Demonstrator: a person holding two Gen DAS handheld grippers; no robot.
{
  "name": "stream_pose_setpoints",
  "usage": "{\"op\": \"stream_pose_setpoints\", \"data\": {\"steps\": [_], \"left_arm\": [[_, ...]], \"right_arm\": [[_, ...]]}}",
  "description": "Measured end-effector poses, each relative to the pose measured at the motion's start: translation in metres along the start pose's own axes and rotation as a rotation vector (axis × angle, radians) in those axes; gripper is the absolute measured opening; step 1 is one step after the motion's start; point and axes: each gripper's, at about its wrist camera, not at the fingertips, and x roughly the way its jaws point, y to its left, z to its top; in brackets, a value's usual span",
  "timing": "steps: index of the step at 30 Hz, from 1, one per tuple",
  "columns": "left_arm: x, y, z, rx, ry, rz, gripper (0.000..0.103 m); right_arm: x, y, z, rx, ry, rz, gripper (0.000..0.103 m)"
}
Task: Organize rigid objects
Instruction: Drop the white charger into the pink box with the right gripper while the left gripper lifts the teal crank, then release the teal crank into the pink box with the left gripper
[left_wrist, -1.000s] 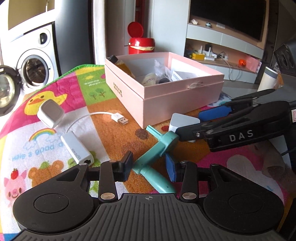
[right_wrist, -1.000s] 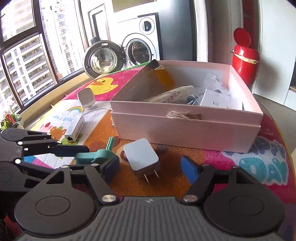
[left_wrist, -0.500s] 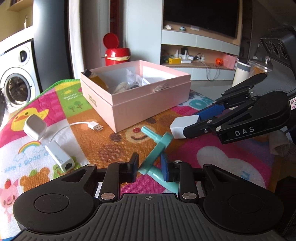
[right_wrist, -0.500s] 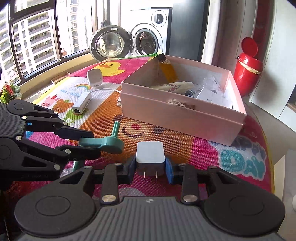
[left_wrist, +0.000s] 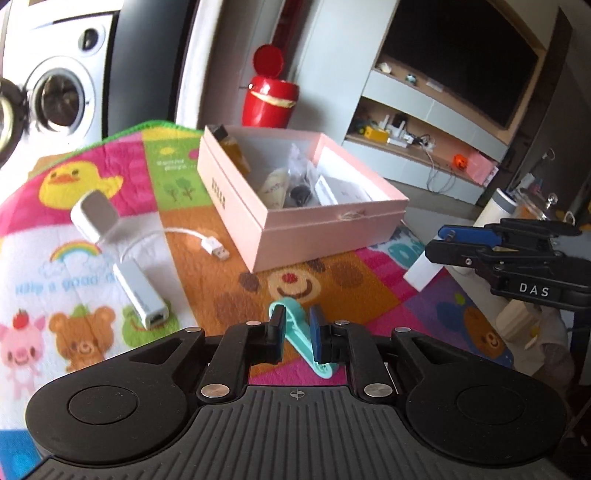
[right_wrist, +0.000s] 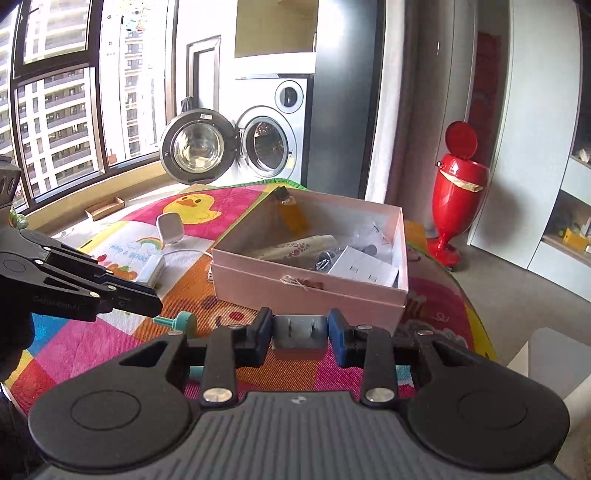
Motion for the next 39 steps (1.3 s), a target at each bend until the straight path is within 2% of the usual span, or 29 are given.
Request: {"op": "stream_pose_setpoints", "data": {"steps": [2, 8, 10, 12, 13, 14, 21, 22, 23, 24, 26, 32, 35, 39], "left_arm": [[0.009, 0.004, -0.005, -0.051, 0.021, 0.005, 0.015], [0.04, -0.011, 0.002, -0.025, 0.009, 0.063, 0.017], [0.055, -0.018, 0.006, 0.016, 0.02, 0.103, 0.017], [0.066, -0.024, 0.006, 0.065, 0.003, 0.138, 0.018], [0.072, -0.026, 0.005, 0.087, 0.01, 0.156, 0.019], [0.073, -0.029, 0.003, 0.113, -0.015, 0.16, 0.019], [0.069, -0.037, -0.014, 0.214, -0.076, 0.171, 0.019], [0.068, -0.036, -0.014, 0.201, -0.081, 0.172, 0.018], [0.067, -0.034, -0.014, 0.185, -0.089, 0.167, 0.017], [0.067, -0.03, -0.014, 0.166, -0.098, 0.151, 0.017], [0.066, -0.025, -0.013, 0.139, -0.101, 0.125, 0.016], [0.051, -0.032, -0.016, 0.177, -0.089, 0.061, 0.014], [0.028, -0.041, 0.001, 0.229, -0.154, 0.03, 0.014], [-0.008, -0.051, 0.068, 0.29, -0.331, 0.014, 0.014]], "right_arm": [[0.011, 0.0, -0.008, 0.025, 0.019, -0.009, 0.018], [0.032, 0.003, -0.036, 0.067, 0.09, -0.013, 0.018], [0.03, 0.004, -0.043, 0.05, 0.091, -0.034, 0.026], [0.028, 0.005, -0.048, 0.03, 0.077, -0.064, 0.062], [0.026, 0.005, -0.05, 0.029, 0.062, -0.075, 0.068], [0.026, 0.003, -0.05, 0.034, 0.051, -0.081, 0.07], [0.055, -0.011, -0.042, 0.166, 0.082, -0.056, 0.069], [0.062, -0.012, -0.042, 0.18, 0.094, -0.055, 0.067], [0.066, -0.012, -0.041, 0.179, 0.1, -0.058, 0.06], [0.068, -0.008, -0.041, 0.154, 0.094, -0.075, 0.047], [0.069, -0.003, -0.038, 0.107, 0.103, -0.078, 0.033], [0.055, 0.001, -0.037, 0.053, 0.137, -0.026, 0.032], [0.032, -0.003, -0.018, 0.051, 0.066, -0.015, 0.032], [0.005, -0.01, 0.04, 0.009, -0.101, -0.048, 0.032]]}}
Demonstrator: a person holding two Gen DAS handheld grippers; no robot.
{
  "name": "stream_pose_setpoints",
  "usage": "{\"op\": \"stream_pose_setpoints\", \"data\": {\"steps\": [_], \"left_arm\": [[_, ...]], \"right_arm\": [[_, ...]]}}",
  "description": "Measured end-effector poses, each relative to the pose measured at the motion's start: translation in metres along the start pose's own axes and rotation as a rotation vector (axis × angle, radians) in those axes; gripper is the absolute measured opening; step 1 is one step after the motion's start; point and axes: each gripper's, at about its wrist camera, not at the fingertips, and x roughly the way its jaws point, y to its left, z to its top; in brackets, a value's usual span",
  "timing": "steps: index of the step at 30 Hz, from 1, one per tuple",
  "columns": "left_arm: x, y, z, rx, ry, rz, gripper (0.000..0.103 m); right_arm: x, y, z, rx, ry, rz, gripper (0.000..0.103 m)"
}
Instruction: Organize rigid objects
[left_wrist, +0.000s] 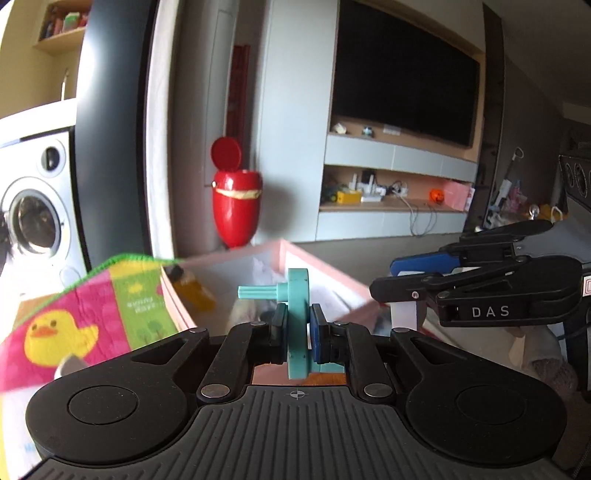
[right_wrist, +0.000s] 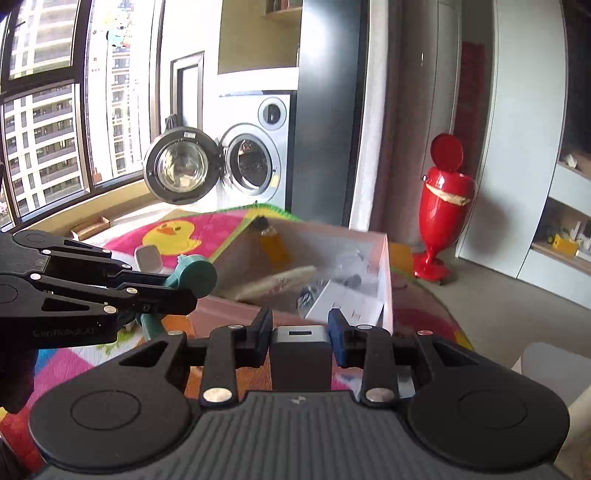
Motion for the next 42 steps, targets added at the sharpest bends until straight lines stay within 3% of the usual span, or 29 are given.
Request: {"op": "stream_pose_setpoints", "data": {"steps": [3, 6, 9, 12, 16, 22, 25, 28, 33, 37, 42], "left_arm": [[0.01, 0.016, 0.05, 0.0, -0.077, 0.012, 0.014], [0.039, 0.041, 0.077, -0.09, -0.025, -0.02, 0.014], [0.07, 0.055, 0.075, -0.134, 0.029, 0.013, 0.014], [0.098, 0.065, 0.062, -0.162, 0.089, -0.016, 0.015], [0.108, 0.083, 0.044, -0.228, 0.123, -0.009, 0.015], [0.065, 0.115, 0.007, -0.31, 0.112, 0.099, 0.015], [0.057, 0.133, -0.017, -0.374, 0.179, 0.152, 0.015], [0.068, 0.144, -0.036, -0.416, 0.252, 0.168, 0.015], [0.087, 0.148, -0.051, -0.381, 0.321, 0.205, 0.015], [0.058, 0.163, -0.052, -0.423, 0.243, 0.195, 0.015], [0.044, 0.195, -0.048, -0.457, 0.21, 0.328, 0.014]], "right_arm": [[0.001, -0.007, 0.045, -0.015, -0.098, -0.027, 0.032], [0.023, -0.013, 0.075, -0.022, -0.126, -0.062, 0.032], [0.052, -0.016, 0.088, -0.022, -0.107, -0.092, 0.032], [0.083, -0.019, 0.088, -0.038, -0.066, -0.089, 0.032], [0.104, -0.023, 0.076, -0.007, -0.009, -0.124, 0.037], [0.077, -0.012, 0.022, -0.034, 0.02, -0.104, 0.058], [0.07, 0.003, -0.01, -0.055, 0.088, -0.028, 0.06], [0.062, 0.026, -0.033, -0.098, 0.097, -0.037, 0.067], [0.049, 0.052, -0.047, -0.128, 0.11, 0.035, 0.067], [0.047, 0.065, -0.051, -0.123, 0.147, 0.108, 0.068], [0.076, 0.095, -0.045, -0.114, 0.221, 0.222, 0.068]]}}
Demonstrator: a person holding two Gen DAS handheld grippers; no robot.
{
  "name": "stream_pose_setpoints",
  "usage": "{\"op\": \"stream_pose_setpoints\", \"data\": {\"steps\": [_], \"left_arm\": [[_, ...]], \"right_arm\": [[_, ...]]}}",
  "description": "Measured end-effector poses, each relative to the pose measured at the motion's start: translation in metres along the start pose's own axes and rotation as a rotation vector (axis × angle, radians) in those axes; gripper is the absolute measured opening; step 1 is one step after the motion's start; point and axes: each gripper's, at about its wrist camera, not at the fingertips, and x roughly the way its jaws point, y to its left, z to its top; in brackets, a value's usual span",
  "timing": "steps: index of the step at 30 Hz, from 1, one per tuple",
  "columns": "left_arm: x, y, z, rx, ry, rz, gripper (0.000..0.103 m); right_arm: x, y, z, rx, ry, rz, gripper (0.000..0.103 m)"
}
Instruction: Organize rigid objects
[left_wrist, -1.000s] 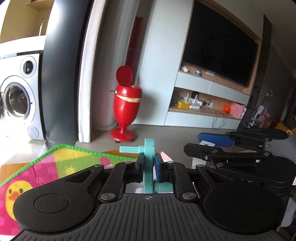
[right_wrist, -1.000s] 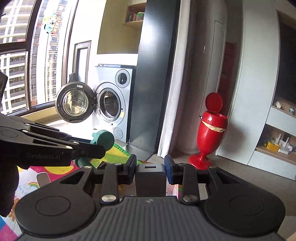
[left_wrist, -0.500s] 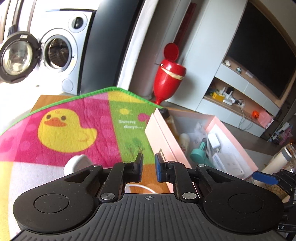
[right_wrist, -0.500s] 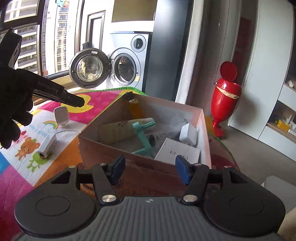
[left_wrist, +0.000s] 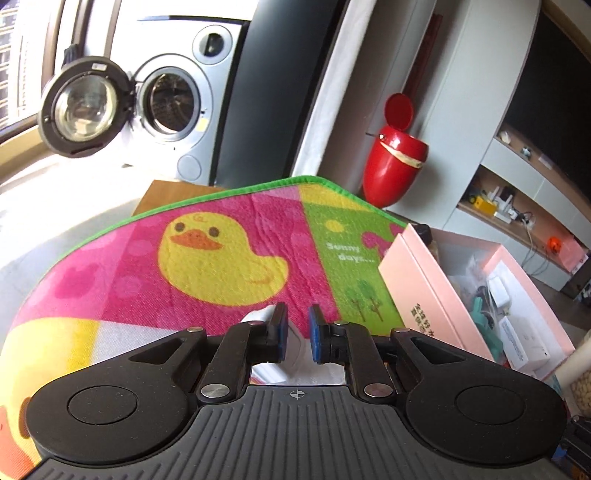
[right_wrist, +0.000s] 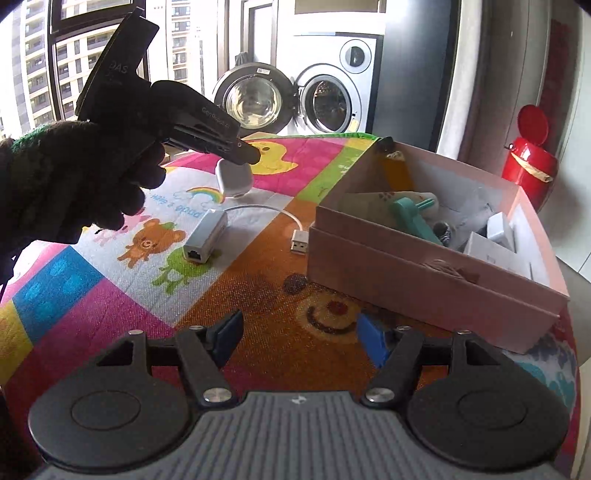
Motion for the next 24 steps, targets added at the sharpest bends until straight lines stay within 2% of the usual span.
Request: {"op": "stream_pose_setpoints", "data": {"steps": [5, 7, 9, 12, 16, 19, 20, 21, 23, 24], "left_arm": [[-0.004, 0.011, 0.013, -0.072, -0.071, 0.012, 0.017], [-0.014, 0.016, 0.018, -0.088, -0.123, -0.026, 0.017], [-0.02, 0.021, 0.022, -0.083, -0.147, -0.004, 0.017], [-0.007, 0.032, 0.024, -0.1, -0.084, 0.046, 0.017], [0.013, 0.042, 0.018, -0.157, -0.017, -0.029, 0.017], [0.016, 0.037, 0.012, -0.139, -0.001, -0.081, 0.017], [0.015, 0.035, 0.01, -0.12, 0.005, -0.097, 0.017], [0.013, 0.033, 0.008, -0.103, 0.014, -0.111, 0.018], [0.006, 0.028, 0.002, -0.066, 0.013, -0.138, 0.021], [0.0, 0.025, -0.002, -0.043, 0.012, -0.154, 0.021]], "right_arm": [[0.023, 0.028, 0.024, -0.019, -0.011, 0.081, 0.068], [0.027, 0.037, 0.028, -0.043, -0.011, 0.09, 0.068], [0.031, 0.041, 0.029, -0.061, -0.003, 0.082, 0.068], [0.04, 0.043, 0.032, -0.072, 0.019, 0.077, 0.068], [0.05, 0.044, 0.045, -0.034, 0.013, 0.112, 0.068], [0.069, 0.043, 0.059, 0.026, 0.033, 0.147, 0.068], [0.075, 0.043, 0.061, 0.036, 0.037, 0.148, 0.063], [0.079, 0.044, 0.062, 0.037, 0.049, 0.148, 0.048], [0.08, 0.045, 0.061, 0.022, 0.054, 0.141, 0.033], [0.077, 0.046, 0.059, 0.01, 0.058, 0.153, 0.021]]}}
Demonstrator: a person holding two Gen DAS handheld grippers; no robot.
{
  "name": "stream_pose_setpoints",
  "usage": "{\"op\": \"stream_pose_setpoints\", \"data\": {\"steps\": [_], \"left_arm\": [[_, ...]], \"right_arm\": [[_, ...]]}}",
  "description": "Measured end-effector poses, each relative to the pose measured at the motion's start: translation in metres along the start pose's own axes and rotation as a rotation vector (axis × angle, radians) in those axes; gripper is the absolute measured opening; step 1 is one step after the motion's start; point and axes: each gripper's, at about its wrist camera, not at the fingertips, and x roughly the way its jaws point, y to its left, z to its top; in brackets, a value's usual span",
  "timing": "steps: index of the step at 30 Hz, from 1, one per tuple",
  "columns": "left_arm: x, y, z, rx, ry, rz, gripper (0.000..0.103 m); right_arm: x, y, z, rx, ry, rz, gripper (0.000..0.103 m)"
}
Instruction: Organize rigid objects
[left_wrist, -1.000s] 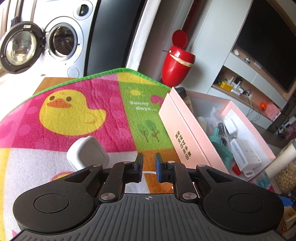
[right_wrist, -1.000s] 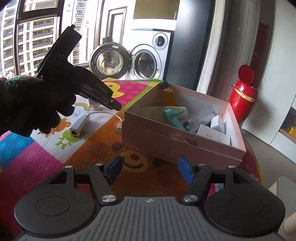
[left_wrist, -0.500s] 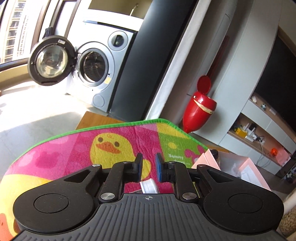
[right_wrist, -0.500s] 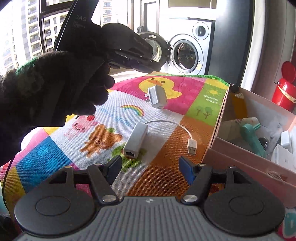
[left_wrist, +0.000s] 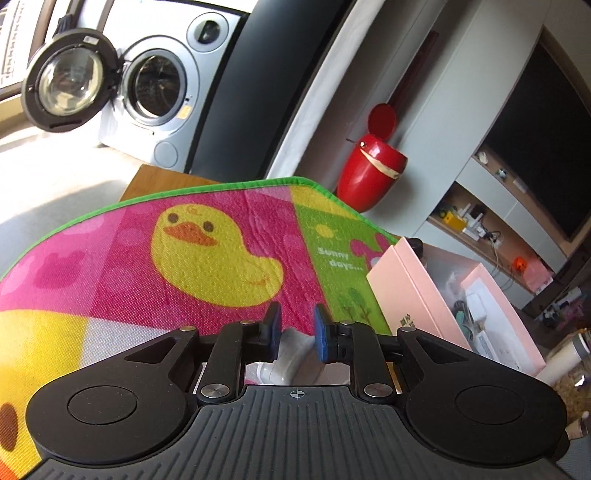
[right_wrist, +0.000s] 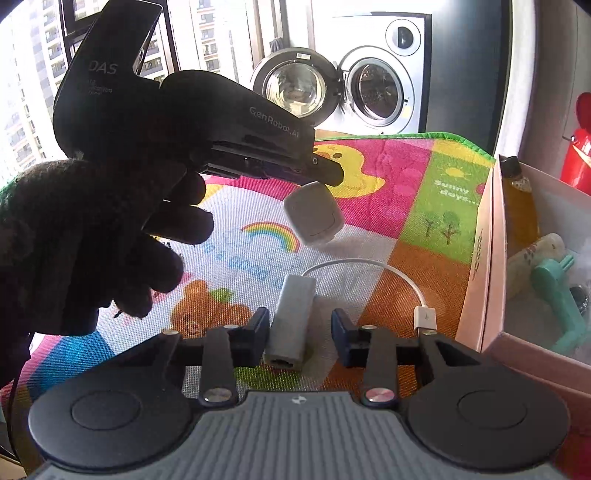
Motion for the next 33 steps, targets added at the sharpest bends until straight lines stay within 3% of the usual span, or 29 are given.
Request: {"op": "stream_pose_setpoints", "data": {"steps": [5, 11, 16, 18, 21, 23, 25, 28, 33], "left_arm": [[-0.022, -0.028, -0.029, 0.161, 0.031, -0.064, 0.02], [-0.031, -0.065, -0.069, 0.345, 0.097, -0.017, 0.02], [-0.035, -0.071, -0.083, 0.333, 0.137, -0.041, 0.02], [-0.042, -0.071, -0.082, 0.323, 0.105, 0.013, 0.02], [-0.043, -0.075, -0.08, 0.341, 0.087, 0.134, 0.02], [-0.035, -0.077, -0.079, 0.35, 0.123, 0.158, 0.02], [-0.023, -0.081, -0.083, 0.366, 0.181, 0.18, 0.02], [-0.017, -0.094, -0.087, 0.418, 0.17, 0.203, 0.02], [-0.008, -0.103, -0.085, 0.388, 0.191, 0.182, 0.022]], "right_arm": [[-0.029, 0.004, -0.028, -0.042, 0.015, 0.017, 0.021], [-0.075, 0.0, -0.071, -0.1, -0.004, -0.044, 0.027], [-0.095, -0.009, -0.094, -0.104, -0.016, -0.177, 0.039], [-0.099, -0.018, -0.097, -0.063, -0.029, -0.21, 0.067], [-0.1, -0.036, -0.103, 0.012, -0.039, -0.235, 0.075], [-0.098, -0.048, -0.105, 0.082, -0.044, -0.226, 0.081], [-0.096, -0.054, -0.106, 0.111, -0.057, -0.222, 0.082], [-0.096, -0.053, -0.109, 0.106, -0.068, -0.22, 0.083], [-0.096, -0.052, -0.111, 0.11, -0.077, -0.218, 0.084]]}}
